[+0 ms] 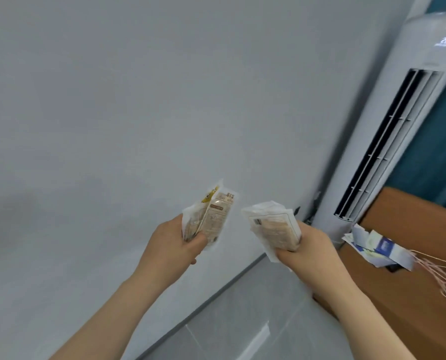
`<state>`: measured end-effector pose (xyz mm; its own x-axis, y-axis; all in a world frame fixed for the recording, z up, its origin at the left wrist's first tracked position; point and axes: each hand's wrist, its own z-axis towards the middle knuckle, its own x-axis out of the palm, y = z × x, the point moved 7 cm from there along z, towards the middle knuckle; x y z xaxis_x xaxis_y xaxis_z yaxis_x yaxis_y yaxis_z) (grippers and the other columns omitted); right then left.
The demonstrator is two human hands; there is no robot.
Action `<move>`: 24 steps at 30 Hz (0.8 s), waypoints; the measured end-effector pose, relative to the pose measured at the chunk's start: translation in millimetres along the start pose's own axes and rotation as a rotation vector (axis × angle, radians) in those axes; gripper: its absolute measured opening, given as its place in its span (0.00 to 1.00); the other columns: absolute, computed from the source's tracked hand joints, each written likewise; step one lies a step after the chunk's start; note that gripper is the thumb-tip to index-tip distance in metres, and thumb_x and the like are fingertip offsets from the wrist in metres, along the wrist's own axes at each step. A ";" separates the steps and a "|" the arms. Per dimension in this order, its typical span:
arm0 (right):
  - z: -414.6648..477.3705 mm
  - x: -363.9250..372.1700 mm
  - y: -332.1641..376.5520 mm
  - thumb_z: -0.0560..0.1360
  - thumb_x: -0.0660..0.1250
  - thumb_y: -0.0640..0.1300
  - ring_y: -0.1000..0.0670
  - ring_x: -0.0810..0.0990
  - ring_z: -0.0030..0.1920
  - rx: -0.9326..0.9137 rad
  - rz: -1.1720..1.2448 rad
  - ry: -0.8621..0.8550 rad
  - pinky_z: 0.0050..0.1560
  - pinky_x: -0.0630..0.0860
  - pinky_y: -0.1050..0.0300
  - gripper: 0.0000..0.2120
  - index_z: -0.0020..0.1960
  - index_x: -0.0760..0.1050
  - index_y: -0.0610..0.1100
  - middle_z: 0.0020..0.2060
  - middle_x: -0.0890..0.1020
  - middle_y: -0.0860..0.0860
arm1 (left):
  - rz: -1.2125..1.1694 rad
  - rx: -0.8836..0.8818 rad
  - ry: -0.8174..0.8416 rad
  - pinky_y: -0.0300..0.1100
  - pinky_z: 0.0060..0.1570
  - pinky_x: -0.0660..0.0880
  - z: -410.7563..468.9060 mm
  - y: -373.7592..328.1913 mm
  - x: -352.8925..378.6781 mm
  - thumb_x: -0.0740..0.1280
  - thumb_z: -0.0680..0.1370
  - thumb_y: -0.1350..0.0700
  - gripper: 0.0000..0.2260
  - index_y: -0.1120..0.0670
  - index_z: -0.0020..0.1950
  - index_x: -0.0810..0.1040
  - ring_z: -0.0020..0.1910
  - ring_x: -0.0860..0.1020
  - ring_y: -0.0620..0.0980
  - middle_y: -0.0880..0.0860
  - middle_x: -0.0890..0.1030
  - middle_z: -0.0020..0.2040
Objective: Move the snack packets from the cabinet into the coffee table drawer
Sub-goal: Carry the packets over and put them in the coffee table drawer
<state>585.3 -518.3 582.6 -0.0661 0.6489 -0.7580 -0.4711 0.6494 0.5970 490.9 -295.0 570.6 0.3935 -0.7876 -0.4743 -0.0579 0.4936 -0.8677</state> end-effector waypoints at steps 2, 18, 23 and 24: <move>-2.9 -42.7 -34.7 0.67 0.65 0.37 0.52 0.72 0.30 0.047 -0.042 -0.060 0.31 0.69 0.54 0.07 0.36 0.70 0.48 0.29 0.76 0.50 | -0.038 0.029 0.038 0.50 0.36 0.81 12.0 -31.7 47.4 0.63 0.71 0.55 0.08 0.42 0.45 0.77 0.35 0.82 0.48 0.50 0.83 0.40; 3.7 -254.8 -228.2 0.69 0.66 0.41 0.51 0.73 0.32 0.300 -0.201 -0.441 0.33 0.69 0.56 0.04 0.38 0.73 0.47 0.30 0.77 0.51 | -0.100 0.330 0.384 0.53 0.37 0.80 118.7 -200.4 318.7 0.64 0.73 0.56 0.10 0.42 0.49 0.78 0.34 0.80 0.52 0.50 0.82 0.39; 7.8 -297.1 -279.6 0.70 0.67 0.40 0.52 0.76 0.36 0.447 -0.235 -0.537 0.33 0.71 0.61 0.06 0.39 0.74 0.50 0.32 0.79 0.52 | -0.164 0.386 0.538 0.46 0.34 0.81 162.8 -240.6 397.8 0.65 0.74 0.57 0.11 0.40 0.49 0.78 0.31 0.81 0.48 0.47 0.83 0.39; 6.5 -305.5 -291.5 0.69 0.68 0.40 0.53 0.76 0.37 0.485 -0.241 -0.557 0.32 0.71 0.62 0.05 0.39 0.75 0.49 0.32 0.79 0.52 | -0.180 0.397 0.574 0.41 0.32 0.81 168.4 -248.9 415.7 0.65 0.74 0.57 0.11 0.39 0.48 0.77 0.31 0.81 0.47 0.45 0.83 0.39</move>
<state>748.6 -903.3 641.9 0.5015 0.4880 -0.7144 0.0295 0.8156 0.5778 823.4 -683.1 614.5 -0.1847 -0.8852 -0.4270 0.3432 0.3490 -0.8720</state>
